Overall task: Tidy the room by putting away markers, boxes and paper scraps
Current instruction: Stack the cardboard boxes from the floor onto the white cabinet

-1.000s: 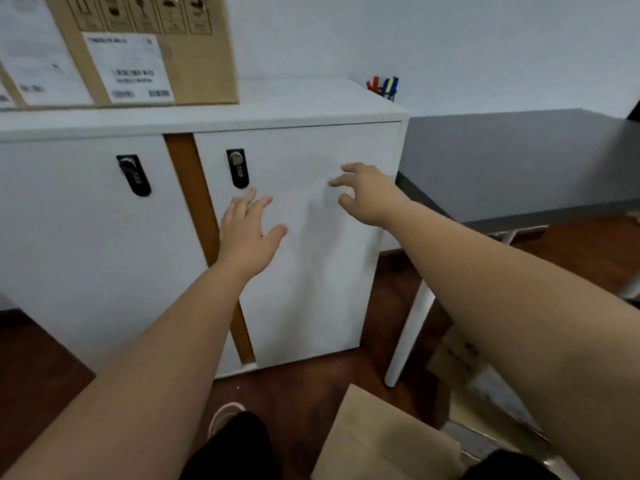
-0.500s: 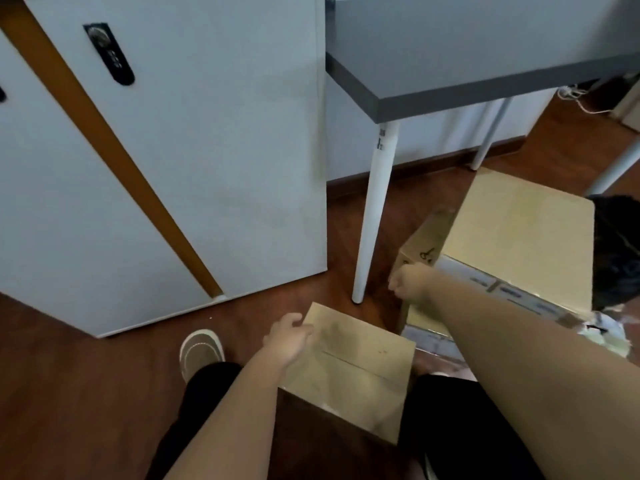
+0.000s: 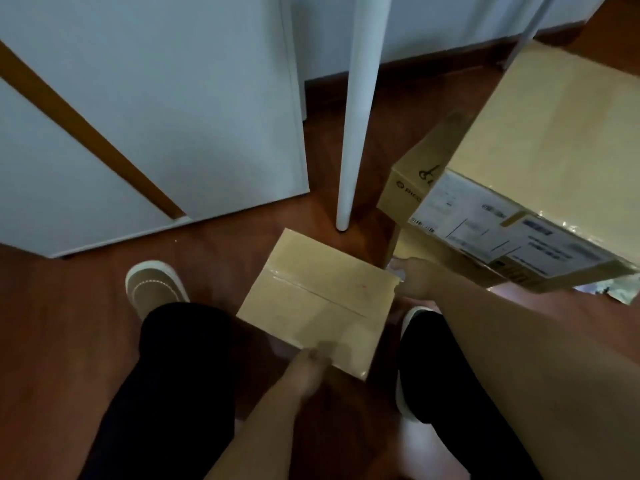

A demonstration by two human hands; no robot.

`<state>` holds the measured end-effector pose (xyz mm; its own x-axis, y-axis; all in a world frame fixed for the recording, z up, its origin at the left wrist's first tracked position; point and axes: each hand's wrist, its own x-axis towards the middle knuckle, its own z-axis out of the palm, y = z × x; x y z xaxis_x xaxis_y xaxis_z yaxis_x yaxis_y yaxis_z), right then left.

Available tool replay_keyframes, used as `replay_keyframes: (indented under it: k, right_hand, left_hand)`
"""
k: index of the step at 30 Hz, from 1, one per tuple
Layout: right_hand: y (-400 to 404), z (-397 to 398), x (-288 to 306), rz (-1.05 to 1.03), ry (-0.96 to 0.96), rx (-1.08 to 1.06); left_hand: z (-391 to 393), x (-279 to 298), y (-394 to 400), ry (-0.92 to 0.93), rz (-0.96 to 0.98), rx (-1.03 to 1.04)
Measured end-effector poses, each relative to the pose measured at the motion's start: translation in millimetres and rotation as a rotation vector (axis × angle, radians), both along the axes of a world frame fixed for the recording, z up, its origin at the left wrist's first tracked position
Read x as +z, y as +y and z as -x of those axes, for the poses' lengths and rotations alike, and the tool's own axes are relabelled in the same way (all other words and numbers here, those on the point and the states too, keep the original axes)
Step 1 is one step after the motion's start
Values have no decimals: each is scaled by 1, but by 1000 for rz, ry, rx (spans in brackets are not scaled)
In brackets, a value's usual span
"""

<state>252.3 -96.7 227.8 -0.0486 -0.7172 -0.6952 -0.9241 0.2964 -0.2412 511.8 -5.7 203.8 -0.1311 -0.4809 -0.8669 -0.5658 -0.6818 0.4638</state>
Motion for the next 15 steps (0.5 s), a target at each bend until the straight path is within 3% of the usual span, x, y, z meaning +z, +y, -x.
replay_keyframes:
  k: [4, 11, 13, 15]
  right_hand:
    - [-5, -4, -20, -16, -47, -16]
    - [-5, -1, -58, -92, -78, -38]
    - [-6, 3, -69, -106, -95, -75]
    - [-7, 3, -80, -103, -107, -116]
  left_hand:
    - [9, -12, 11, 65, -47, 41]
    - [28, -29, 16, 62, -240, 72]
    - [33, -8, 6, 47, -285, 56]
    - [29, -29, 7, 14, -355, 63]
